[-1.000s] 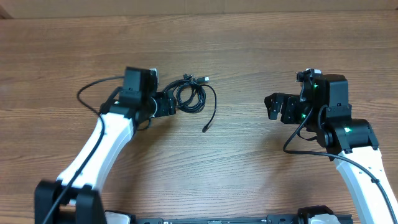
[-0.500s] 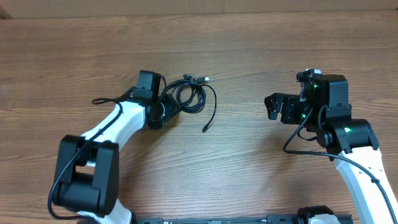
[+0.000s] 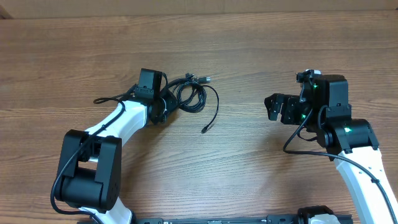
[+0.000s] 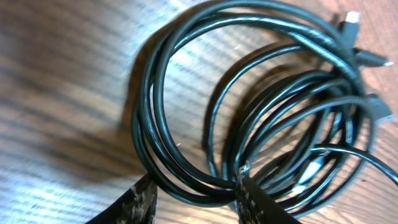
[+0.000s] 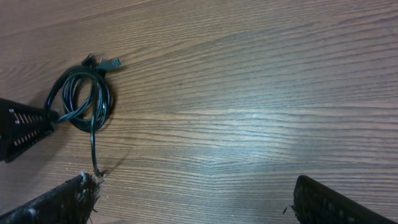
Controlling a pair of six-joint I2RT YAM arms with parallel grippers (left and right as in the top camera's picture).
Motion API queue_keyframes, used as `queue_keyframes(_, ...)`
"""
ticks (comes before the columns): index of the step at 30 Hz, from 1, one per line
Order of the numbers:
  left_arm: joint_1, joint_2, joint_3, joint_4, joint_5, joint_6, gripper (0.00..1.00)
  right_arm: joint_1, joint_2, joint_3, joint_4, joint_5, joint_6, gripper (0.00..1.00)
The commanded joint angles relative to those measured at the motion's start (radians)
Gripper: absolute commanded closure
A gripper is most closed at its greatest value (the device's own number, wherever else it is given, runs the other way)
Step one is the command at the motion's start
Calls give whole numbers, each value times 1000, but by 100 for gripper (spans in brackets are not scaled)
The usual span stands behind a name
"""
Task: Untangle cables
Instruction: 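Grasp a loop of the black cable with the left gripper and lift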
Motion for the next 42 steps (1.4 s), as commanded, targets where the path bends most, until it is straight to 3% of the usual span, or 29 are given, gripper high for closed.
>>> queue_keyframes(1,-3,14,13,-42,-60,-5,62,-3,-3,27,1,-9,4,0)
queue_keyframes(9,-3,13,13,9,-85,47,66,-3,-3,27,1,-19,4,0)
queue_keyframes(14,-3,13,13,51,-82,65,51,-3,-3,27,11,-35,4,0)
queue_keyframes(21,-23,14,13,41,-96,65,53,-3,-3,27,16,-35,4,0)
queue_keyframes(29,-79,15,13,5,-233,61,66,-3,-3,27,16,-35,4,0)
queue_keyframes(30,-80,15,13,6,-239,62,73,-3,-3,27,16,-35,4,0)
queue_keyframes(32,-80,15,14,14,-237,62,96,-3,-3,27,16,-35,4,0)
queue_keyframes(35,-80,12,34,13,-209,79,96,-3,-3,27,16,-35,4,0)
queue_keyframes(42,-114,-45,193,-71,-103,241,96,-3,16,27,61,-59,4,0)
